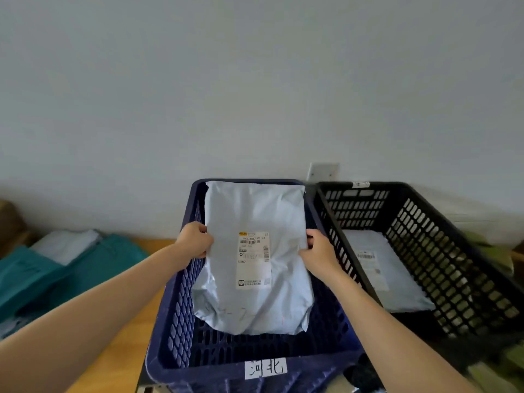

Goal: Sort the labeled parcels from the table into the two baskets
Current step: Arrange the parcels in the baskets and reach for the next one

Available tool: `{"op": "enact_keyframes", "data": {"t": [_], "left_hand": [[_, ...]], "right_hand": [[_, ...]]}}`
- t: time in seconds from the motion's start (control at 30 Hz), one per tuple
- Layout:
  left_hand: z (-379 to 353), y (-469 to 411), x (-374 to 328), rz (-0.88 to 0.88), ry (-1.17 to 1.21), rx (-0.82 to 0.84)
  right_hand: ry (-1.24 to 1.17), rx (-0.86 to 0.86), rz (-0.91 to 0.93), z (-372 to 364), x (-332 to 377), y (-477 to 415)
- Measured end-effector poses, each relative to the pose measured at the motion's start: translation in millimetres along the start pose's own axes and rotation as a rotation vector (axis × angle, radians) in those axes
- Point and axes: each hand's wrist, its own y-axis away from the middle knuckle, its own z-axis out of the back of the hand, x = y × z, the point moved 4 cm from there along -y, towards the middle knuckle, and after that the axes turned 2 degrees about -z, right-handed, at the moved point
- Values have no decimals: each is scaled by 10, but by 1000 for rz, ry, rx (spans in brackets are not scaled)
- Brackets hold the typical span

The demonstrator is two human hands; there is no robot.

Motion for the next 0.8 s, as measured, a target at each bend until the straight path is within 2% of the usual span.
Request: {"op": "enact_keyframes", "data": {"t": [0.3,0.53,0.8], "left_hand": [[-425,-399,465,116,-244,99],[-760,-699,571,173,-475,116],[-994,-867,824,251,-580,116]], "right_hand": [[130,137,-145,-404,-385,-406],[203,152,-272,-602,-631,-687],[217,194,-358,-925,-872,-861]]}}
